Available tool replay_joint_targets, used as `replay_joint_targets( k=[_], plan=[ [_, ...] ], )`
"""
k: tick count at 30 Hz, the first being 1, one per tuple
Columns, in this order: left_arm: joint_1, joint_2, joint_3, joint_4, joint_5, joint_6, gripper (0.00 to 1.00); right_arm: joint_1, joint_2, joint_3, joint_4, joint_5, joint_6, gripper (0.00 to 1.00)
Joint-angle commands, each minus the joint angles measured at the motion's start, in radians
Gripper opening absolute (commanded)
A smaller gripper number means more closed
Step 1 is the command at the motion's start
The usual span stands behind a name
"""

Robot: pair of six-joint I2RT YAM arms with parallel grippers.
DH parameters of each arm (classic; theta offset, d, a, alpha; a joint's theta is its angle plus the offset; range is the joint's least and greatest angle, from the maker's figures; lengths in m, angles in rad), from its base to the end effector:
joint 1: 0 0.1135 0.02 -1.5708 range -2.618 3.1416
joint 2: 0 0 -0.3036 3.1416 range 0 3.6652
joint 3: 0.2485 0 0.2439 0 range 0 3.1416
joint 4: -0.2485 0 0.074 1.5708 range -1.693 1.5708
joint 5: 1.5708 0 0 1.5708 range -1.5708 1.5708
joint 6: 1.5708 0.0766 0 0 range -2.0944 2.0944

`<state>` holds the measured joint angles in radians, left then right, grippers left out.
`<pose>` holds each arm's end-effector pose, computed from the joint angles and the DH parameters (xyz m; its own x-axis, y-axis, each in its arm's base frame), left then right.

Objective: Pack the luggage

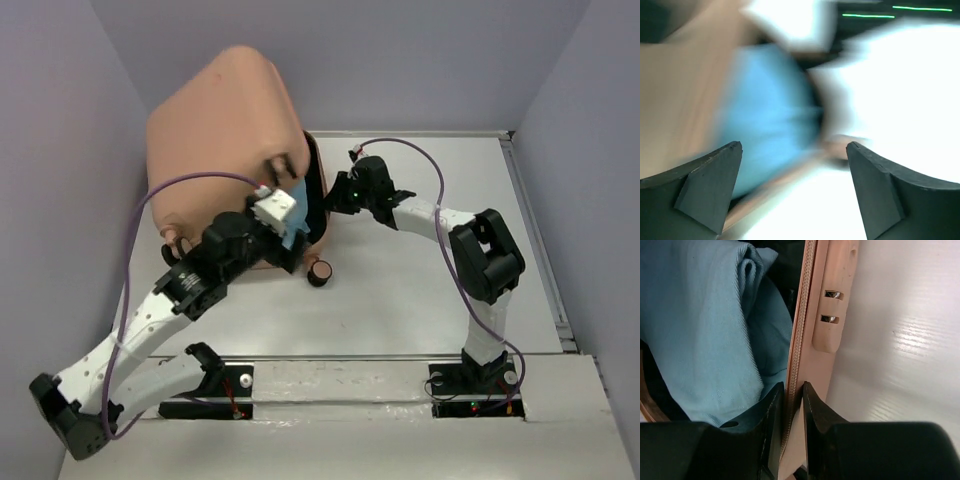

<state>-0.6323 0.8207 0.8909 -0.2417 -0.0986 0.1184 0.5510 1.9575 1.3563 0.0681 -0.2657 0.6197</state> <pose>0.1599 -0.1078 0.3864 -0.0765 0.2018 -0.9764 0.5226 0.8421 0.1331 0.4076 0.2741 0.2353 -0.7578 0.1921 -0.6236 -0.3166 0.7274 0.6088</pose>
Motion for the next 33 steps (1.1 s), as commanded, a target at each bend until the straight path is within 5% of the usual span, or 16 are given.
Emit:
replay_joint_targets(
  k=[1,7,11,18,22,25,26,28,30,33],
  plan=[
    [-0.184,0.072,0.123,0.073,0.664,-0.191,0.99,0.020,0.026,-0.046,0.027,-0.044,-0.069,0.07],
    [-0.185,0.028,0.206,0.140,0.737,-0.206,0.99,-0.013,-0.022,-0.100,0.025,-0.027,-0.095,0.07],
    [-0.158,0.095,0.255,0.137,0.385,-0.266,0.99,-0.034,-0.098,-0.178,0.015,0.009,-0.129,0.07],
    [0.205,0.209,0.263,0.122,0.065,-0.477,0.98,-0.141,-0.251,-0.296,-0.011,0.030,-0.176,0.07],
    [0.429,0.245,0.226,0.166,0.083,-0.584,0.98,-0.206,-0.336,-0.339,-0.124,0.068,-0.271,0.07],
    [0.515,0.282,0.195,0.206,0.094,-0.631,0.98,-0.215,-0.394,-0.347,-0.168,0.132,-0.295,0.47],
    [0.570,0.299,0.188,0.215,0.094,-0.648,0.98,-0.215,-0.414,-0.361,-0.174,0.131,-0.293,0.68],
    [0.621,0.313,0.169,0.231,0.082,-0.663,0.98,-0.215,-0.481,-0.381,-0.177,0.123,-0.290,0.76],
    [0.709,0.316,0.122,0.234,0.073,-0.697,0.98,-0.227,-0.534,-0.393,-0.180,0.131,-0.281,0.75],
    [0.788,0.298,0.013,0.314,0.089,-0.775,0.95,-0.262,-0.624,-0.408,-0.180,0.147,-0.252,0.34]
  ],
)
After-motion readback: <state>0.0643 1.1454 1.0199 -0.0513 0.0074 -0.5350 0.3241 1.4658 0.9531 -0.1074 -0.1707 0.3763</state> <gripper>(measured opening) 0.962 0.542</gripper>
